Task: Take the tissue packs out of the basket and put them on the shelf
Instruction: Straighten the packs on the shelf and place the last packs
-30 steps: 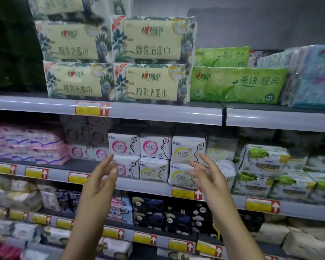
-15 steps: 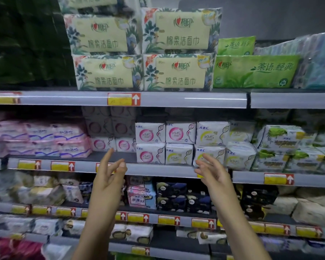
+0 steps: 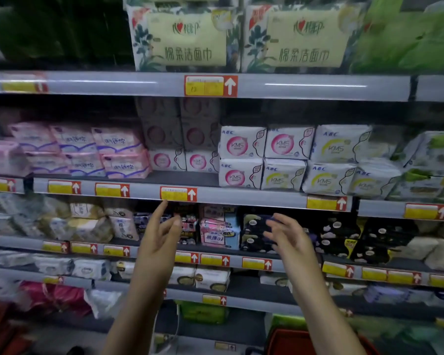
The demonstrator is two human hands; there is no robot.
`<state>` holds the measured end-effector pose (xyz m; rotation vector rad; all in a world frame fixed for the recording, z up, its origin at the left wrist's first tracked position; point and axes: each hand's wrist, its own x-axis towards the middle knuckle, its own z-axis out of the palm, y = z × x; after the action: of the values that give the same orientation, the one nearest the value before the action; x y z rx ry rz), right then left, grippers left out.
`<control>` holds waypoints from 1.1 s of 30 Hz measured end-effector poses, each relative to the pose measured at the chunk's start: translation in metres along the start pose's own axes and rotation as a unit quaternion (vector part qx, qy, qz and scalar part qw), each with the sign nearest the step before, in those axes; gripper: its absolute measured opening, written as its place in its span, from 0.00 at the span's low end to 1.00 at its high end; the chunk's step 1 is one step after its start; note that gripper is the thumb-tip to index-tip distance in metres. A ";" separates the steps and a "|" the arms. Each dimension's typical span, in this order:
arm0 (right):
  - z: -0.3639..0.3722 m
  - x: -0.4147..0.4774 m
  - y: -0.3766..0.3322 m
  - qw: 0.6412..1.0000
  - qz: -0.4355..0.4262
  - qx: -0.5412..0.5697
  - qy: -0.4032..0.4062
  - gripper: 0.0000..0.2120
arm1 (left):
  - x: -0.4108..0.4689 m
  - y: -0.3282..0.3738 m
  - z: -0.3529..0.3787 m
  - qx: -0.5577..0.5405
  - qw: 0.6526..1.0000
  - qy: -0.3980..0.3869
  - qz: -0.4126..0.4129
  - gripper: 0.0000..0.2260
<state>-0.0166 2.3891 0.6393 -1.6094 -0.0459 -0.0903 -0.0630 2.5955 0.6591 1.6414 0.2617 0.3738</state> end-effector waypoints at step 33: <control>0.088 -0.013 0.316 0.979 0.171 -0.104 -0.044 0.10 | -0.007 -0.329 -0.023 0.010 0.983 0.042 -0.177 0.17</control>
<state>0.0002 2.4646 0.3206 -1.8081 0.1771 0.2501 -0.0615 2.6485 0.3339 1.5622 0.6131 0.1705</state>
